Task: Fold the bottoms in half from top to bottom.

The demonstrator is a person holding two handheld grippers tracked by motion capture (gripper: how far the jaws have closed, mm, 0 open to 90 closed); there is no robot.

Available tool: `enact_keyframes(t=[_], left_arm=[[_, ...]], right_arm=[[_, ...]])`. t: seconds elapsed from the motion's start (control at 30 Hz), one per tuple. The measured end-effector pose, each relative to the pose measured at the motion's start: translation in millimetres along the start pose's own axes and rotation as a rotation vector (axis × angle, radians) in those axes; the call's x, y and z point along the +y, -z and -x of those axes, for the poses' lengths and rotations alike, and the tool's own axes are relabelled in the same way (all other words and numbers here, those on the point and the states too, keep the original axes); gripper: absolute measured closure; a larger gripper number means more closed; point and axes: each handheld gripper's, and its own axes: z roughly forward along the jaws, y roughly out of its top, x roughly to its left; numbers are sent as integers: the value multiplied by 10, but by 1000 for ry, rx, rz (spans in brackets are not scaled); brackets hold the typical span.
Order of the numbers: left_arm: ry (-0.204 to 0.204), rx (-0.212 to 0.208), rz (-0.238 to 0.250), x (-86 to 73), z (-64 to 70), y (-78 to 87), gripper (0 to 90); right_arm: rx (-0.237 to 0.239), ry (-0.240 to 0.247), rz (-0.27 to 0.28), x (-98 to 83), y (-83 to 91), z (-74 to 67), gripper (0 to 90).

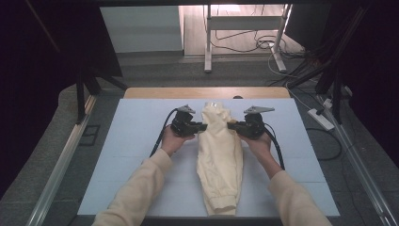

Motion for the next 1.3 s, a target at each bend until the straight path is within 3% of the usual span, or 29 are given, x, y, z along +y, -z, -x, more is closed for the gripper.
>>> enact_keyframes(t=[0.3, 0.53, 0.77, 1.3], left_arm=[[-23, 25, 40, 193, -48, 190, 833], [-33, 31, 45, 211, -70, 189, 833], [-44, 41, 70, 344, -107, 247, 833], [-64, 26, 74, 213, -100, 240, 831]], right_arm=[[1, 2, 68, 198, 16, -30, 807], [-10, 19, 74, 226, 9, -38, 807], [-32, 37, 90, 352, 10, -28, 806], [-14, 53, 79, 291, -2, -41, 804]])
